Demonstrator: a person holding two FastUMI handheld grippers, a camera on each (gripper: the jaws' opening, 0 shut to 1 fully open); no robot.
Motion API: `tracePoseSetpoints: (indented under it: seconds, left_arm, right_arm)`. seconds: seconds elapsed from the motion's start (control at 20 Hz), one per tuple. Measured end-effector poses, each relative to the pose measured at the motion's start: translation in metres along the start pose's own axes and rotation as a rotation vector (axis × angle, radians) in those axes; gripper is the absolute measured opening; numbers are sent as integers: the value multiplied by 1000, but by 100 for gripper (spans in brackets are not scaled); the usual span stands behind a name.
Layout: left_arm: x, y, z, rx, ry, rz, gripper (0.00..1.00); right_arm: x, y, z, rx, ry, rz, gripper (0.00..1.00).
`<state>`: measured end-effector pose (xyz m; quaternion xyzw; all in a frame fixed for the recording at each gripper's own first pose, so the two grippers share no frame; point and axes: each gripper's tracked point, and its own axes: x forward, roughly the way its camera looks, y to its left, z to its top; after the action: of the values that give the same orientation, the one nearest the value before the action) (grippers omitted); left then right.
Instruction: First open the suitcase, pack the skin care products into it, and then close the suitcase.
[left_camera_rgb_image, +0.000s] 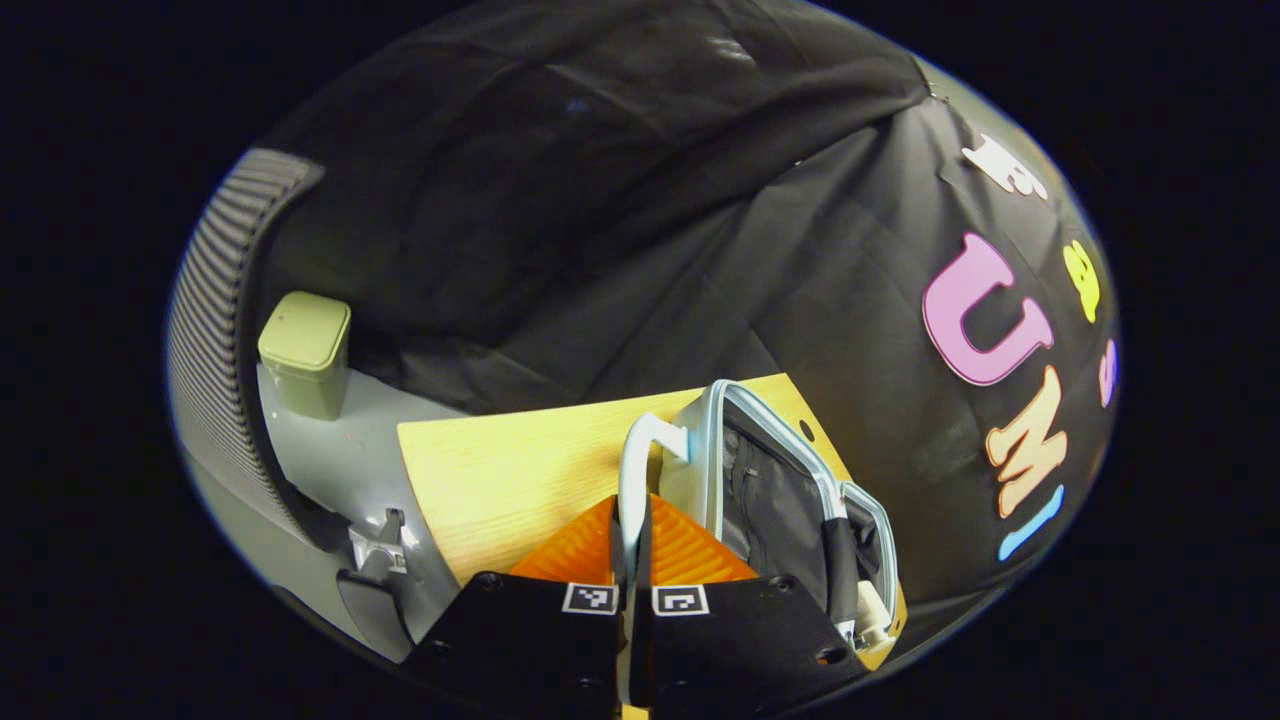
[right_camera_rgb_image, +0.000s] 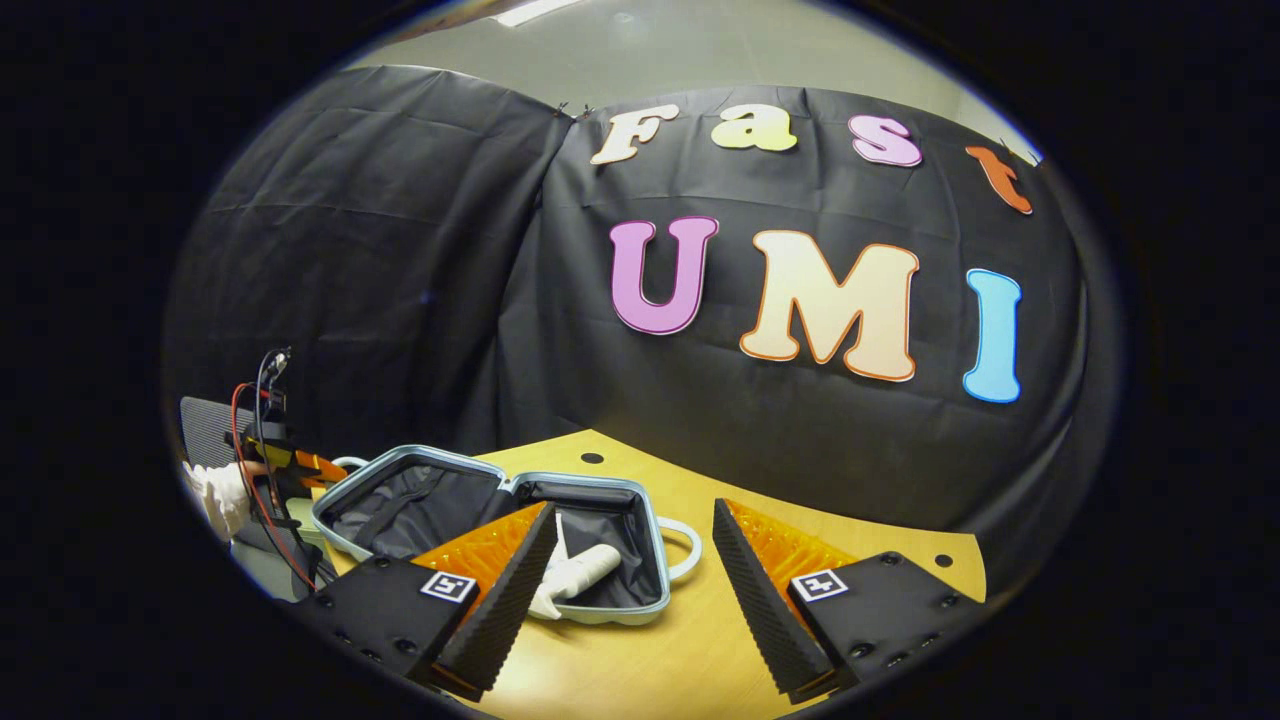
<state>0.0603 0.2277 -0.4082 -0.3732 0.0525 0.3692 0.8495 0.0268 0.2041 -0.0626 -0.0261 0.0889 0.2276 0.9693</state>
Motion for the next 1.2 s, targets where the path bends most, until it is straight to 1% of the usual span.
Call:
tracePoseSetpoints:
  seconds: [0.15, 0.3, 0.35, 0.45, 0.55, 0.6, 0.7, 0.75, 0.8, 0.9, 0.95, 1.05, 1.1, 1.15, 1.2]
  left_arm:
    - [-25, -46, 39, 44, -64, -51, 0]
    - [-47, -102, 64, 151, -118, -110, 0]
    - [-53, -123, 67, 197, -128, -124, 0]
    - [-62, -163, 68, 300, -149, -154, 0]
    - [-75, -209, 61, 377, -160, -200, 0]
    - [-79, -230, 58, 400, -167, -224, 0]
    - [-88, -277, 49, 435, -164, -290, 0]
    - [-91, -304, 38, 444, -160, -335, 0]
    - [-89, -329, 19, 452, -149, -380, 0]
    - [-88, -368, -9, 459, -120, -455, 0]
    - [-85, -387, -23, 461, -100, -490, 0]
    - [-79, -419, -54, 475, -54, -541, 0]
    - [-74, -427, -68, 487, -31, -558, 1]
    - [-68, -436, -84, 500, -4, -568, 0]
    - [-61, -445, -99, 506, 20, -576, 0]
  right_arm:
    - [-1, -6, 6, -12, -8, -13, 100]
    - [-5, -10, 7, -12, -15, -19, 98]
    - [-7, -12, 8, -7, -19, -21, 100]
    - [-12, -18, 12, -5, -31, -31, 100]
    - [-17, -25, 15, -2, -40, -45, 100]
    - [-20, -29, 16, 5, -41, -52, 100]
    - [-25, -38, 18, 14, -47, -71, 100]
    - [-28, -44, 18, 14, -50, -83, 98]
    - [-32, -51, 18, 12, -49, -96, 100]
    - [-39, -63, 15, 15, -44, -126, 100]
    - [-41, -70, 15, 21, -41, -141, 98]
    - [-51, -83, 13, 26, -42, -179, 98]
    - [-55, -91, 14, 23, -44, -199, 100]
    - [-59, -97, 14, 20, -47, -219, 98]
    - [-61, -105, 15, 19, -50, -237, 98]
